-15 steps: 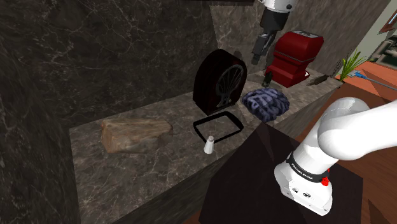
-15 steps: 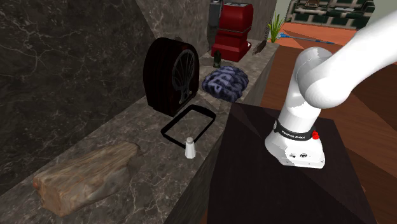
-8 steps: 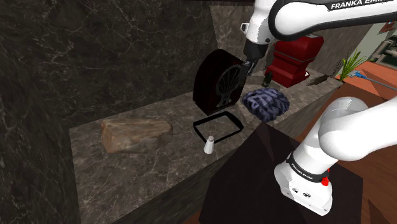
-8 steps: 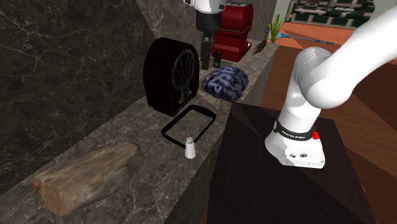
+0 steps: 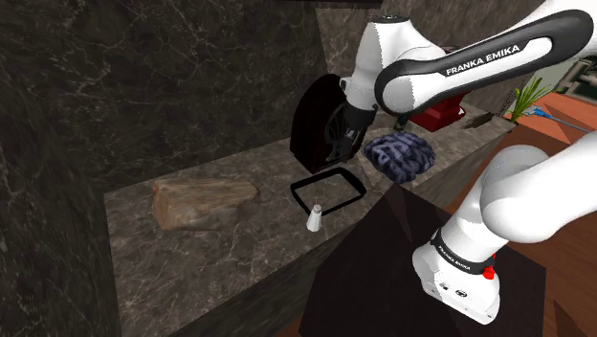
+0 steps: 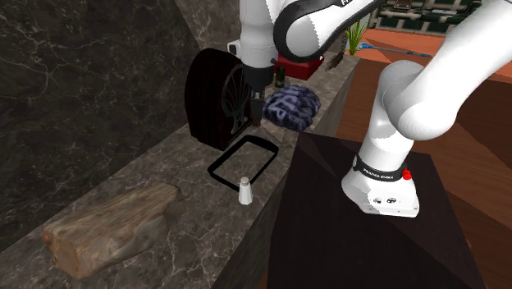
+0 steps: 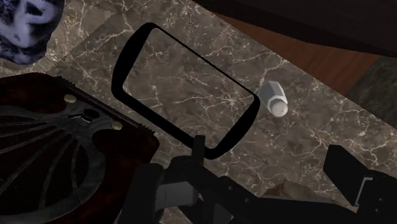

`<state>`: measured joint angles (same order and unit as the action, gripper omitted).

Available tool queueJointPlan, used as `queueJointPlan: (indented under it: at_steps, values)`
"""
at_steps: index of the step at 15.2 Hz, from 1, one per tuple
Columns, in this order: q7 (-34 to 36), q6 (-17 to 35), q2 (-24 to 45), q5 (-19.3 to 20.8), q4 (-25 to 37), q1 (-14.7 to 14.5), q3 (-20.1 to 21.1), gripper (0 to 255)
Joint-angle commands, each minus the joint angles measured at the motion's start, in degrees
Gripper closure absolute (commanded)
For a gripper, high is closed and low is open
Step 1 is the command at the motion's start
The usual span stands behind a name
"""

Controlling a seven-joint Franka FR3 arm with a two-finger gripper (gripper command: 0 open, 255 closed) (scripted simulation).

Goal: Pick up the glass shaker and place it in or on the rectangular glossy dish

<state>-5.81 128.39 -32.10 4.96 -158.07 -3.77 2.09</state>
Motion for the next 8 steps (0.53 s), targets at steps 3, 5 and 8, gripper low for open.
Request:
queueJointPlan:
  at_steps: [3,5,8]
  values:
    - [1.61,10.19,7.82,0.47,-2.44,-0.84,1.65,0]
    - [2.62,15.15,12.30,1.14,-3.04,-0.98,2.55,0]
    - [4.85,22.51,19.75,3.16,-3.17,-0.67,4.15,0]
